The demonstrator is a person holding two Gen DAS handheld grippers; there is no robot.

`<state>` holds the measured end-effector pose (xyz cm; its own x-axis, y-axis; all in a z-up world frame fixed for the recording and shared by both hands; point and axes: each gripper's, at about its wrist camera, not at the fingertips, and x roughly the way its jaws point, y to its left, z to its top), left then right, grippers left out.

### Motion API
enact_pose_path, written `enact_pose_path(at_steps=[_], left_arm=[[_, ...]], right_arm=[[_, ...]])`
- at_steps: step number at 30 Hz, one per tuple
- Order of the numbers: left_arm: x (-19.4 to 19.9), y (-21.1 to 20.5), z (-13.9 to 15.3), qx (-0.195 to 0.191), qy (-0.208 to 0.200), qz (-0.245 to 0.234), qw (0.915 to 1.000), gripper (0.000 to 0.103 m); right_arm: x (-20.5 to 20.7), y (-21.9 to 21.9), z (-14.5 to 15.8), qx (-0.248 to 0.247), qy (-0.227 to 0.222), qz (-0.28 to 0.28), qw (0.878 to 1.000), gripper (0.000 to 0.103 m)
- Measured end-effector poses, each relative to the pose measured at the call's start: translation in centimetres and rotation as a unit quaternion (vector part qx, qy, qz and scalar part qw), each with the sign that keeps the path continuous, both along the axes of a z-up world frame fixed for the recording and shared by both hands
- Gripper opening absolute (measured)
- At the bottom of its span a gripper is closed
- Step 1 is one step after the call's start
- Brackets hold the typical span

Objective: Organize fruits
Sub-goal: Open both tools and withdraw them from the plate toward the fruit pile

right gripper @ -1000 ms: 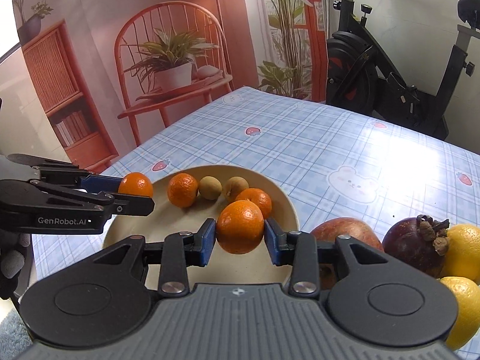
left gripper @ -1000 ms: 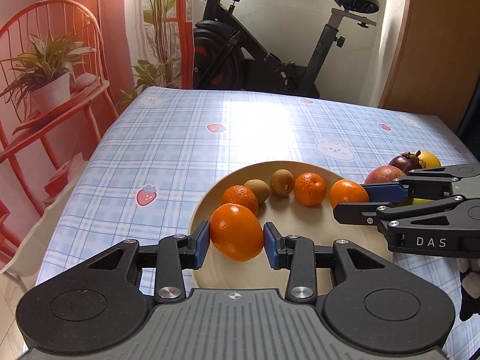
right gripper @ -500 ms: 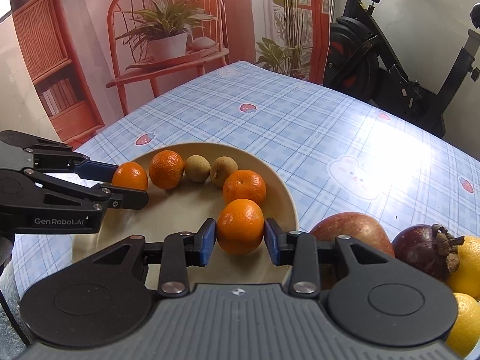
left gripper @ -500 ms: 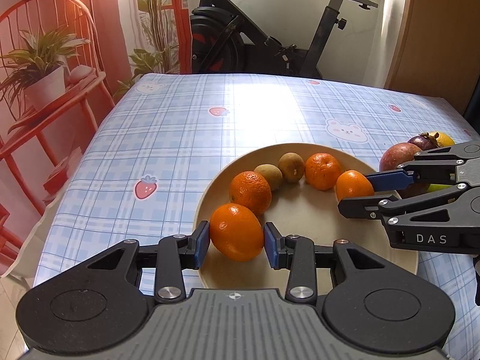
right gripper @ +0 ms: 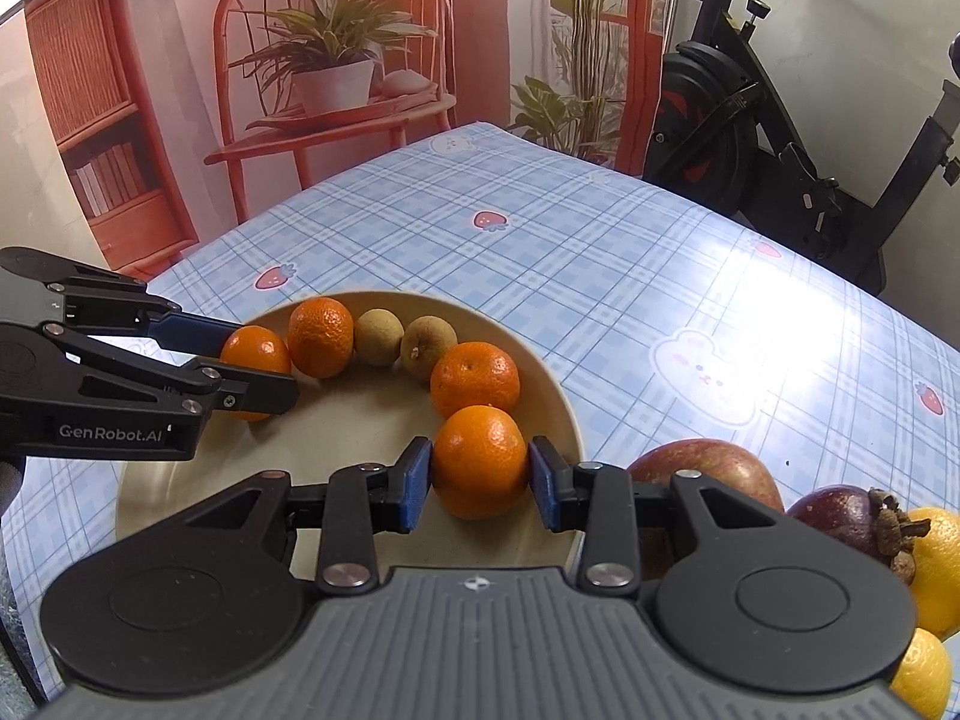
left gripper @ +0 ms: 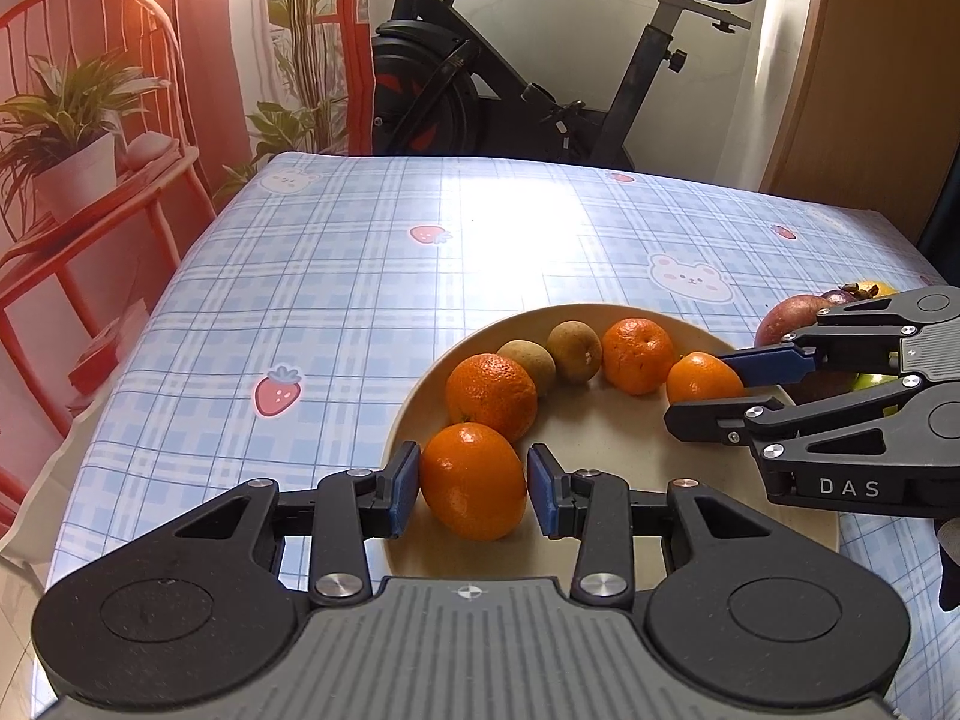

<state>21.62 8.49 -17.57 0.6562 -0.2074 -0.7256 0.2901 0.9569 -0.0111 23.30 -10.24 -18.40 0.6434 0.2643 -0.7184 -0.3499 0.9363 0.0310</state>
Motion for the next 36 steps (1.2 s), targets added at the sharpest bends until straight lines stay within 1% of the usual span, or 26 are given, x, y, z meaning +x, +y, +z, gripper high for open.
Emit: enact_pose_path(at_steps=[3, 5, 7, 13, 15, 18, 21, 25, 28, 32, 36], left_arm=[[0.0, -0.1, 0.4, -0.001, -0.008, 0.005, 1.0000, 0.046], [-0.2, -0.2, 0.6, -0.003, -0.014, 0.005, 0.9999, 0.051], [-0.3, -0.2, 0.9, -0.006, -0.018, 0.007, 0.9998, 0.051], [-1.1, -0.5, 1.9, -0.013, -0.034, 0.018, 0.9992, 0.051], [-1.3, -0.3, 2.4, -0.025, -0.040, 0.031, 0.9984, 0.051], [-1.8, 0.1, 3.5, -0.053, -0.054, 0.048, 0.9960, 0.051], [-2.2, -0.3, 4.7, -0.073, -0.064, 0.061, 0.9934, 0.051], [-2.8, -2.1, 5.6, -0.085, -0.071, 0.065, 0.9917, 0.051], [-3.6, -3.9, 6.1, -0.093, -0.074, 0.058, 0.9912, 0.051], [-4.7, -7.2, 6.3, -0.095, -0.081, 0.029, 0.9917, 0.051], [-5.3, -10.6, 5.8, -0.098, -0.074, -0.002, 0.9924, 0.051]], right_arm=[[-0.4, -0.2, 0.4, 0.008, -0.011, 0.001, 1.000, 0.039], [-0.5, -0.3, 0.8, 0.008, -0.017, 0.000, 1.000, 0.039], [-0.6, -0.3, 1.2, 0.007, -0.024, 0.001, 1.000, 0.039], [-1.8, -1.4, 2.9, 0.026, -0.054, -0.003, 0.998, 0.039], [-2.5, -2.0, 3.6, 0.036, -0.067, -0.009, 0.997, 0.039], [-4.0, -3.7, 4.6, 0.057, -0.088, -0.022, 0.994, 0.039], [-5.4, -5.7, 5.1, 0.072, -0.101, -0.043, 0.991, 0.039], [-7.8, -9.1, 5.7, 0.097, -0.116, -0.080, 0.985, 0.040], [-10.0, -11.6, 5.9, 0.110, -0.128, -0.106, 0.980, 0.040], [-12.9, -14.7, 5.5, 0.107, -0.138, -0.136, 0.975, 0.040], [-14.9, -17.2, 4.6, 0.099, -0.133, -0.162, 0.973, 0.040]])
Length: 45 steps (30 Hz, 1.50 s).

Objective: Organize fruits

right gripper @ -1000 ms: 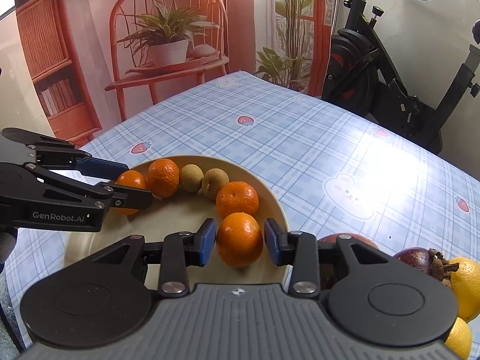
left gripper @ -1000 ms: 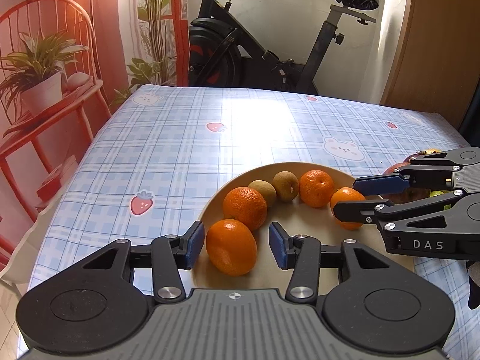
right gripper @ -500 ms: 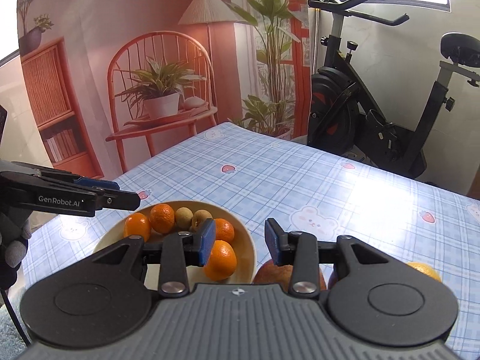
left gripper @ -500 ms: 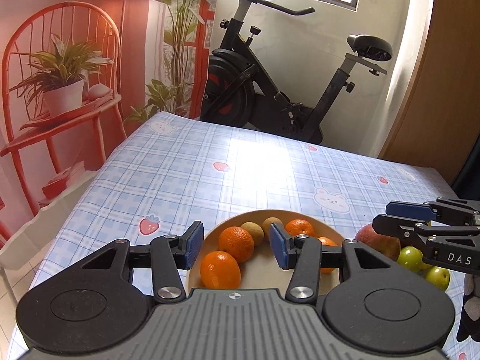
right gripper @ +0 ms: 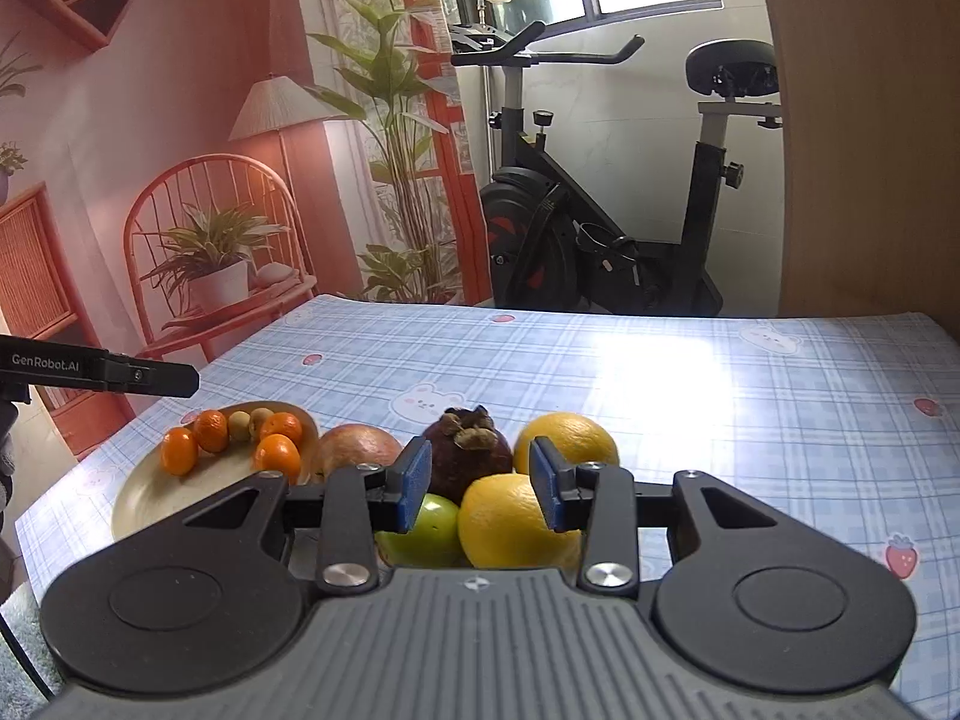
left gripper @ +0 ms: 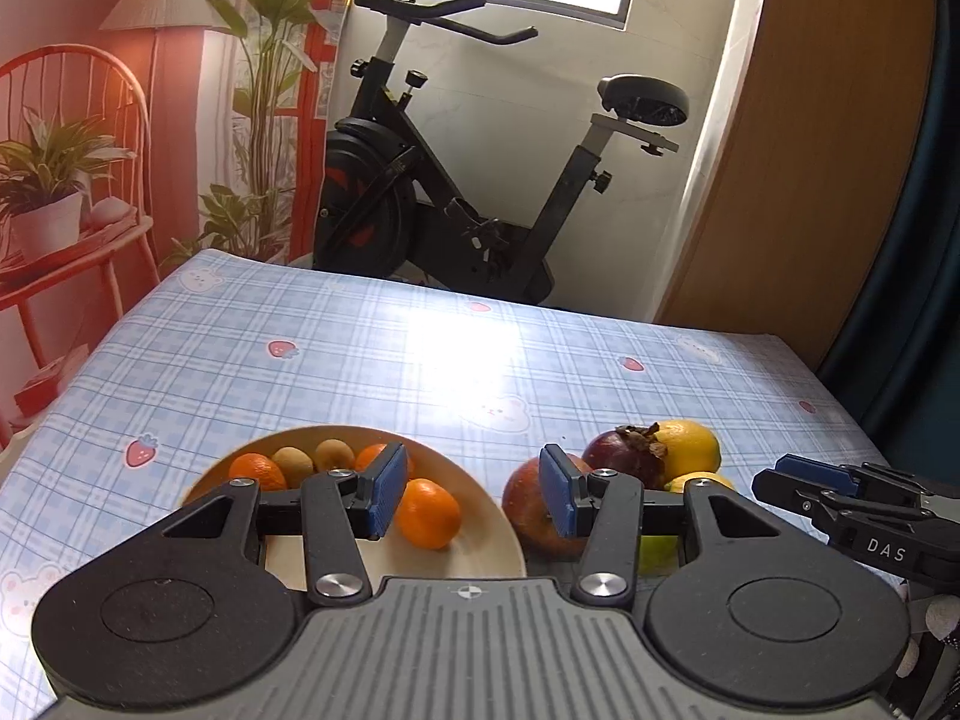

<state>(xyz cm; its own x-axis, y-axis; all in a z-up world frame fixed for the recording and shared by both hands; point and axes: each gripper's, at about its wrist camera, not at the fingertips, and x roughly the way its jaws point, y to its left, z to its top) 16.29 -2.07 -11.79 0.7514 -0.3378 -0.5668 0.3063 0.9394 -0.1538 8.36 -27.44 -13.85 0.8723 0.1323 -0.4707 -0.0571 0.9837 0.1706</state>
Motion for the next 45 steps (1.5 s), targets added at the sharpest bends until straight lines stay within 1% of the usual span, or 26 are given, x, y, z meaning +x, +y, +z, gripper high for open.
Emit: enact_pose_path(at_steps=[2, 5, 7, 9, 11, 13, 17, 20, 24, 33, 45], left_arm=[[-0.1, -1.6, -0.4, 0.005, 0.005, -0.017, 0.9998, 0.051], [-0.2, -3.5, -0.9, 0.016, 0.005, -0.034, 0.9993, 0.051], [-0.2, -4.2, -1.4, 0.022, 0.008, -0.041, 0.9989, 0.051], [-0.3, -4.6, -2.0, 0.026, 0.013, -0.045, 0.9986, 0.051], [-0.3, -4.9, -2.4, 0.034, 0.016, -0.046, 0.9982, 0.051], [-0.5, -5.0, -2.9, 0.040, 0.020, -0.045, 0.9980, 0.051], [-0.8, -4.7, -3.3, 0.043, 0.031, -0.040, 0.9978, 0.051], [-0.8, -4.8, -3.4, 0.046, 0.033, -0.040, 0.9976, 0.051], [-1.0, -5.1, -3.6, 0.052, 0.036, -0.042, 0.9971, 0.051], [-0.9, -5.7, -3.8, 0.053, 0.042, -0.042, 0.9968, 0.051], [-0.7, -5.6, -3.8, 0.051, 0.048, -0.037, 0.9969, 0.051]], right_arm=[[-1.2, -1.0, -0.6, 0.007, 0.004, -0.012, 1.000, 0.042], [-2.2, -1.4, -1.6, 0.012, 0.011, -0.013, 1.000, 0.043], [-2.6, -1.1, -2.2, 0.008, 0.013, -0.007, 1.000, 0.047], [-2.8, -0.5, -2.6, 0.000, 0.015, 0.008, 1.000, 0.052], [-2.8, 0.5, -3.0, -0.015, 0.012, 0.025, 0.999, 0.054], [-2.5, 1.4, -3.5, -0.030, 0.014, 0.038, 0.999, 0.054], [-1.9, 2.2, -4.5, -0.036, 0.023, 0.042, 0.998, 0.054], [-1.5, 1.9, -5.0, -0.027, 0.028, 0.036, 0.999, 0.054], [-1.4, 1.3, -5.1, -0.011, 0.029, 0.039, 0.999, 0.051], [-1.7, 0.5, -5.2, 0.019, 0.029, 0.038, 0.999, 0.051], [-1.5, 0.3, -5.3, 0.025, 0.032, 0.038, 0.998, 0.051]])
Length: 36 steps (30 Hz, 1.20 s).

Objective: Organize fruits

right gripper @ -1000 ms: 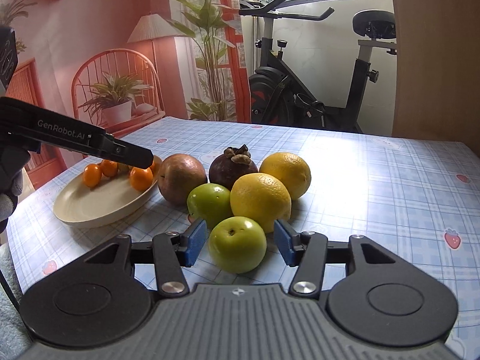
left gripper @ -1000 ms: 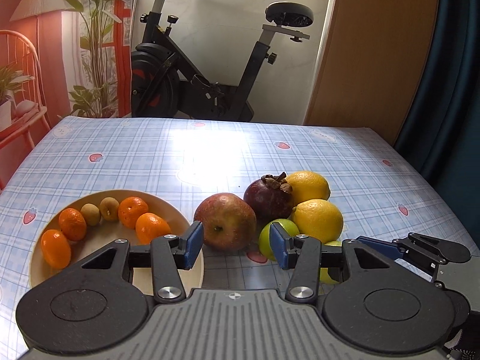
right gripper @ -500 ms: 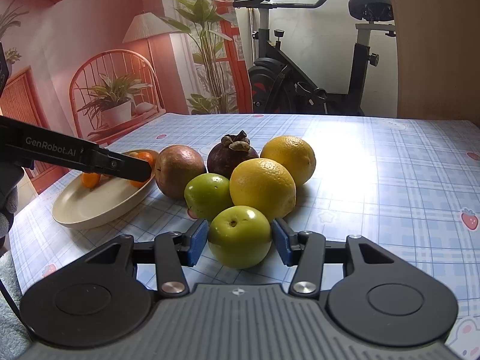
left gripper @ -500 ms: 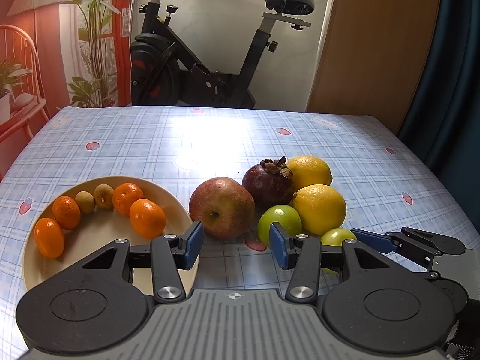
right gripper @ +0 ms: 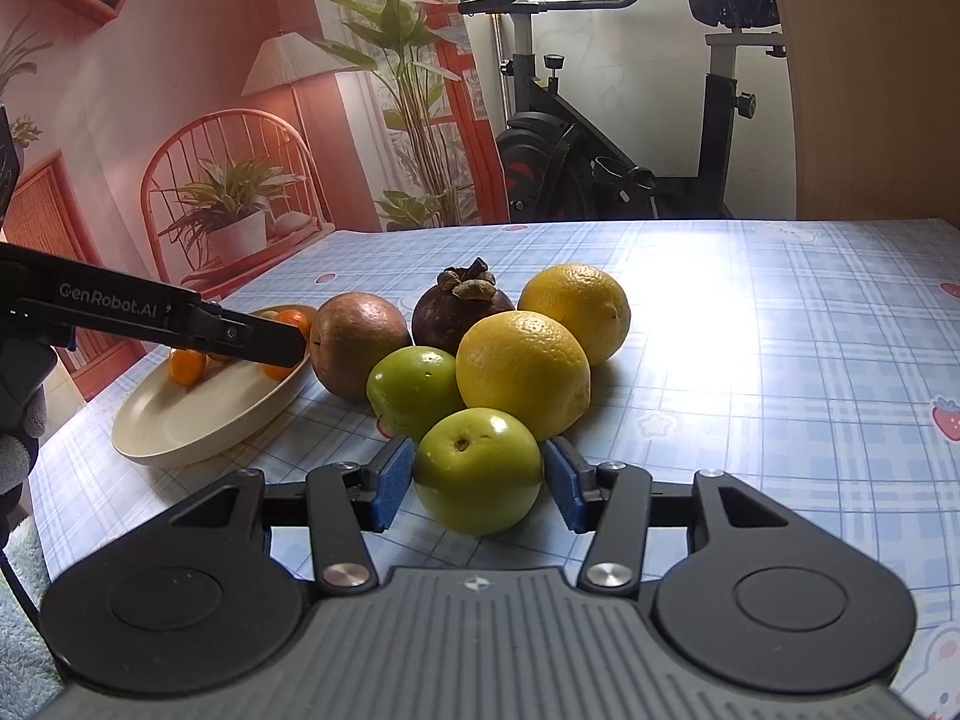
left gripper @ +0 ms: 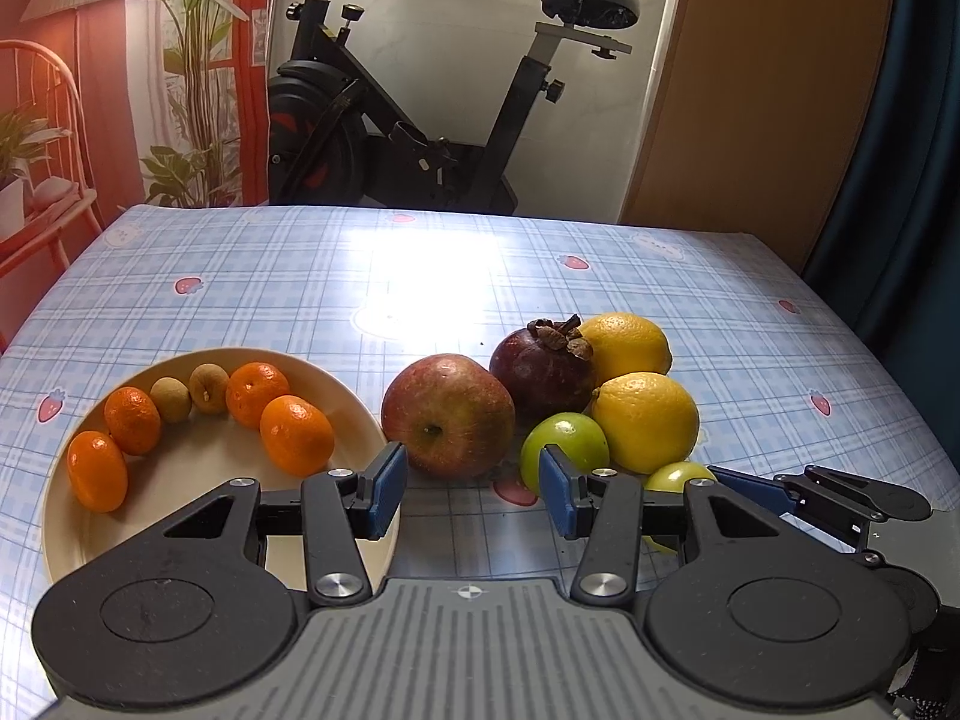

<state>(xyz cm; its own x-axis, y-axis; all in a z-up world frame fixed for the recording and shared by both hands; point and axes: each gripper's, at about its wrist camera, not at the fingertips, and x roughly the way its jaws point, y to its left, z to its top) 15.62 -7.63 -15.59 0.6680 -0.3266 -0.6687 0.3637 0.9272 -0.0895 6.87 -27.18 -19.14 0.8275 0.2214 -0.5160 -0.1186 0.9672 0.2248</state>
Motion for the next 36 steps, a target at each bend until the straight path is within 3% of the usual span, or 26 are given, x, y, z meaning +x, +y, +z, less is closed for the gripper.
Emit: enact_pose_path(at_steps=[17, 27, 31, 36], left_arm=[[0.2, -0.5, -0.4, 0.005, 0.002, -0.013, 0.9999, 0.051], [0.4, -0.6, -0.5, 0.003, 0.005, -0.014, 0.9999, 0.051], [0.2, -1.2, -0.4, -0.001, 0.006, -0.046, 0.9989, 0.051], [-0.1, -3.8, -0.8, 0.038, -0.020, -0.102, 0.9939, 0.050]], right_arm=[[0.0, 0.7, -0.1, -0.011, 0.005, 0.004, 1.000, 0.051], [-0.3, 0.1, 0.0, 0.006, -0.002, -0.004, 1.000, 0.050], [-1.6, -1.2, 0.3, 0.033, -0.025, -0.039, 0.998, 0.050], [-2.3, -3.5, 0.5, 0.071, -0.043, -0.091, 0.992, 0.050]])
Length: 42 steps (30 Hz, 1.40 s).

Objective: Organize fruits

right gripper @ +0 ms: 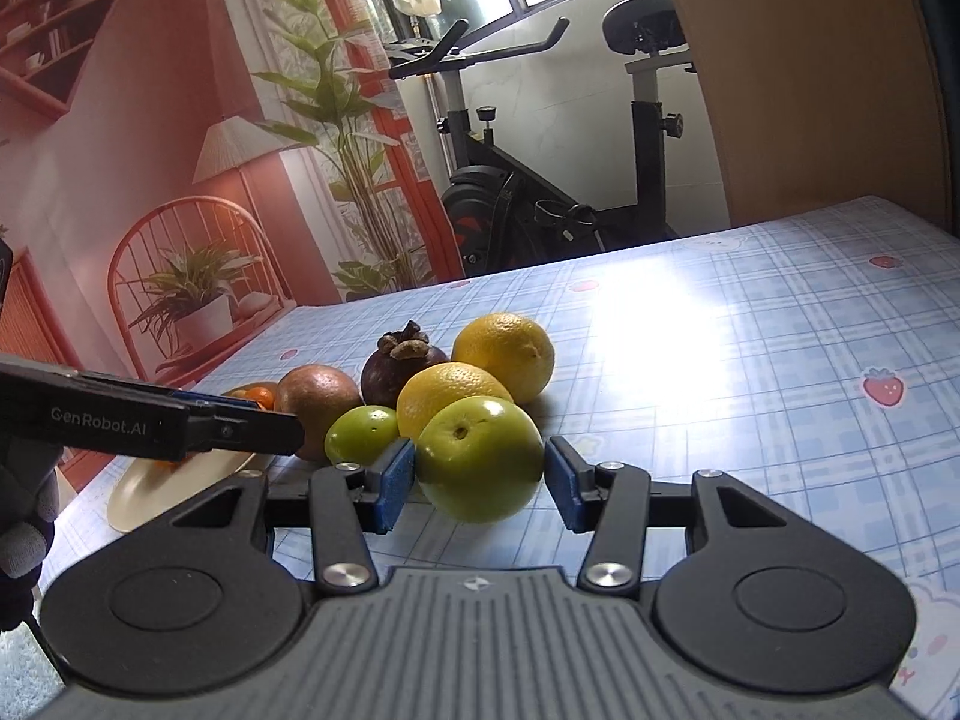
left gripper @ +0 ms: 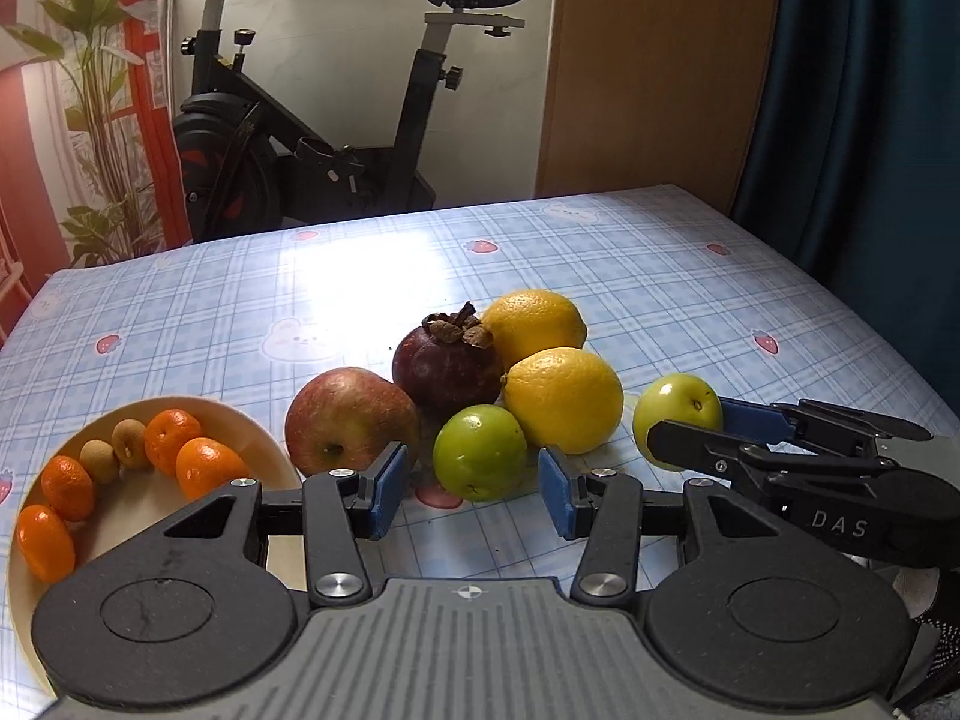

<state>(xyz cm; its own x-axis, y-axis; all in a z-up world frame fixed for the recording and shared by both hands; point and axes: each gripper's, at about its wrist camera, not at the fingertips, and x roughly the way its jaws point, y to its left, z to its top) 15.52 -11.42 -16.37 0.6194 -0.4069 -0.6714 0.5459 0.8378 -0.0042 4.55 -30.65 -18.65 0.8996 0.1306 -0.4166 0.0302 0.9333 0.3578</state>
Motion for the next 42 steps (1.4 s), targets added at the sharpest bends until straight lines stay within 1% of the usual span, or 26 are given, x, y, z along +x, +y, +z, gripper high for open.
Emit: enact_pose_path(at_steps=[2, 4, 7, 12, 15, 19, 22, 25, 30, 33, 35, 38, 40, 42], left_arm=[[0.4, -0.6, -0.3, 0.000, 0.002, -0.007, 1.0000, 0.048], [1.1, -1.0, -0.6, -0.003, 0.004, -0.009, 1.0000, 0.041], [1.9, -1.7, -1.0, 0.004, 0.002, -0.005, 1.0000, 0.041], [3.3, -2.8, -1.4, 0.014, 0.022, -0.001, 0.9997, 0.041], [3.8, -2.7, -1.6, 0.013, 0.023, 0.009, 0.9996, 0.040], [3.5, -2.0, -1.5, 0.013, 0.024, 0.010, 0.9996, 0.040], [2.6, -1.8, -1.5, 0.024, 0.021, 0.006, 0.9995, 0.038], [1.9, -1.2, -1.6, 0.031, 0.030, 0.007, 0.9990, 0.037], [1.3, 0.1, -1.7, 0.011, 0.061, 0.017, 0.9980, 0.036], [1.2, 0.4, -1.6, 0.001, 0.068, 0.025, 0.9974, 0.037], [1.3, 0.3, -1.4, -0.005, 0.066, 0.028, 0.9974, 0.040], [1.8, -0.2, -1.3, -0.008, 0.062, 0.032, 0.9975, 0.052], [2.3, -0.4, -1.5, -0.009, 0.065, 0.036, 0.9972, 0.053], [2.8, -0.6, -1.8, -0.021, 0.076, 0.042, 0.9960, 0.053]], right_arm=[[0.0, -1.0, -0.1, 0.024, 0.004, -0.009, 1.000, 0.050], [0.1, -2.0, -0.4, 0.052, 0.011, -0.017, 0.998, 0.050], [0.1, -2.8, -0.5, 0.069, 0.014, -0.024, 0.997, 0.050], [0.3, -2.5, -0.3, 0.062, 0.019, -0.014, 0.998, 0.050], [0.3, -2.1, -0.3, 0.054, 0.020, -0.009, 0.998, 0.050], [0.5, -1.9, -0.4, 0.053, 0.024, -0.008, 0.998, 0.050], [0.7, -1.8, -0.3, 0.051, 0.025, -0.009, 0.998, 0.050], [0.8, -1.8, -0.2, 0.050, 0.023, -0.010, 0.998, 0.050], [1.0, -1.7, -0.3, 0.051, 0.025, -0.007, 0.998, 0.050], [0.9, -1.6, -0.3, 0.050, 0.025, -0.006, 0.998, 0.050], [0.9, -1.6, -0.3, 0.051, 0.025, -0.007, 0.998, 0.050], [0.9, -1.8, -0.3, 0.052, 0.026, -0.006, 0.998, 0.050], [0.9, -1.7, -0.3, 0.051, 0.026, -0.005, 0.998, 0.050], [0.9, -1.7, -0.3, 0.050, 0.026, -0.004, 0.998, 0.050]])
